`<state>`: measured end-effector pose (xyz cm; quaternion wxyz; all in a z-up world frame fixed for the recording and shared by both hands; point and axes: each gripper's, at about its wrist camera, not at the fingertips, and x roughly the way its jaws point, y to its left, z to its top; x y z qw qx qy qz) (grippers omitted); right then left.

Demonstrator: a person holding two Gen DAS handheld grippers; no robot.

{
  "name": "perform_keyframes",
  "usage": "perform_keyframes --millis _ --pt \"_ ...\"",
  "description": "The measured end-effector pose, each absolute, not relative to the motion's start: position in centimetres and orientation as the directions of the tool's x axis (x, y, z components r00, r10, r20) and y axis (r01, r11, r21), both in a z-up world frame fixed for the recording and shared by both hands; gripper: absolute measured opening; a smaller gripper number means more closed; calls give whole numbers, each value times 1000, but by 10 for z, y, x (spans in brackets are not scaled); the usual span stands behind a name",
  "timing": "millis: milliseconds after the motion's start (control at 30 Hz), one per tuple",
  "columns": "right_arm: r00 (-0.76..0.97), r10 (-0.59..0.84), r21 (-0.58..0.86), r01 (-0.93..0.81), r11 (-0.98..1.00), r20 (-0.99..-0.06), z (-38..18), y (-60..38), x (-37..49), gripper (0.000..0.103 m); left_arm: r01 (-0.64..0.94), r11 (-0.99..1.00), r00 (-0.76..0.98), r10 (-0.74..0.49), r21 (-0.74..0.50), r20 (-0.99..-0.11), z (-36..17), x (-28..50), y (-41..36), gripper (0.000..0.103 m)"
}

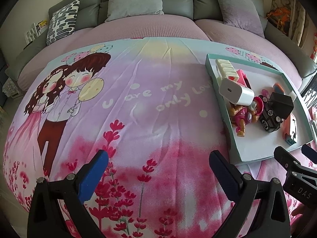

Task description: Organize rigid objects

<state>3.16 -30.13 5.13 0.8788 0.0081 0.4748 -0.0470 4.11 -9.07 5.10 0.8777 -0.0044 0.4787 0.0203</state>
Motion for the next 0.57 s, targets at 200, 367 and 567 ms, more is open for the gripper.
perform_keyframes --millis 200,367,567 --pt "545 -79 -30 97 995 -835 52 -303 32 102 -40 999 545 48 31 -837 51 40 -93 101" --pt "544 -79 -31 97 995 -835 52 -303 32 102 -51 998 537 62 41 -841 50 40 -91 101" --pt "544 -80 -31 98 995 -835 52 -302 32 102 -47 997 541 78 62 -837 48 39 -90 101"
